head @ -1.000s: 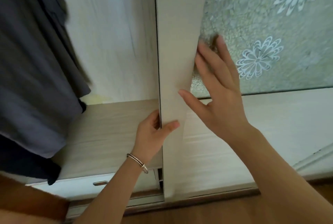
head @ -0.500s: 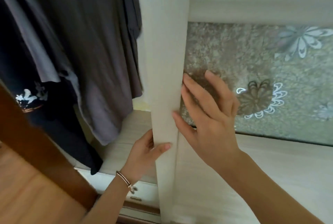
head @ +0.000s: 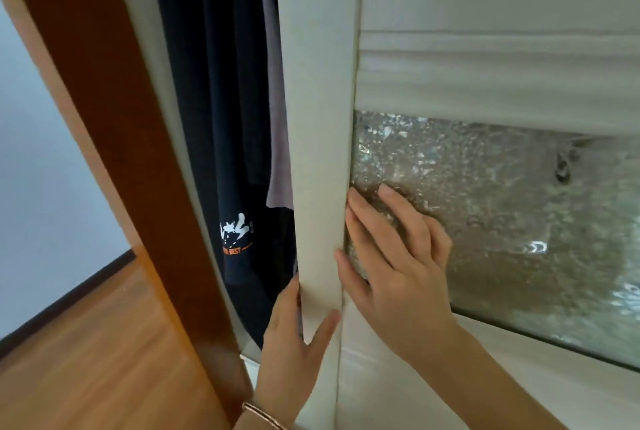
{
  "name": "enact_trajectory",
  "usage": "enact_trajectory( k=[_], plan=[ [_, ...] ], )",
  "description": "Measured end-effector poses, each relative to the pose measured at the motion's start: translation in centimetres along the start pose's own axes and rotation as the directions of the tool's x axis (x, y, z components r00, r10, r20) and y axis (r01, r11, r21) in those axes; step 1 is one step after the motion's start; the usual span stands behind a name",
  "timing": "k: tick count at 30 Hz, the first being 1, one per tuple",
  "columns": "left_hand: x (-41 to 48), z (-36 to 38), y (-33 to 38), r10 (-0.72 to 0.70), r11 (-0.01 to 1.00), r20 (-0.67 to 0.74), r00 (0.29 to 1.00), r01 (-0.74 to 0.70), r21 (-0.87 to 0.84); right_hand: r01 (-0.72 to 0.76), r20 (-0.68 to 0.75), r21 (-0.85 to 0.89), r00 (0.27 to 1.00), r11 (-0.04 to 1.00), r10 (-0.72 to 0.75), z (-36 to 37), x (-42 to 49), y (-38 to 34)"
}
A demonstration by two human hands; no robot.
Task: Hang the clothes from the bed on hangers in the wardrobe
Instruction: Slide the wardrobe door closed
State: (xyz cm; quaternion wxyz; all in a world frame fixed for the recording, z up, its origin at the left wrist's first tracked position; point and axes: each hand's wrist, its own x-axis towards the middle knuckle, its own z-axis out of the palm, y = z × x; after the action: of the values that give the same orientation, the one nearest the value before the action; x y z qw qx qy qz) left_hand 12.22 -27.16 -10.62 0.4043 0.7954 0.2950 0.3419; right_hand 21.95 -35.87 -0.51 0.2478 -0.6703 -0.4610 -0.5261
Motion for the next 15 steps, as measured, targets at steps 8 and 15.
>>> enact_trajectory(
  k=[8,15],
  plan=[
    [3.9,-5.6,-3.7,-0.06,0.981,-0.211,0.976,0.097,0.168,0.042,0.142,0.119,0.988,0.992,-0.059,4.8,3.3,-6.7],
    [6.2,-8.6,-5.5,-0.107,0.934,-0.412,0.905,0.233,0.271,0.041,0.32,0.176,0.942,0.984,-0.097,7.9,5.8,-11.2]
  ],
)
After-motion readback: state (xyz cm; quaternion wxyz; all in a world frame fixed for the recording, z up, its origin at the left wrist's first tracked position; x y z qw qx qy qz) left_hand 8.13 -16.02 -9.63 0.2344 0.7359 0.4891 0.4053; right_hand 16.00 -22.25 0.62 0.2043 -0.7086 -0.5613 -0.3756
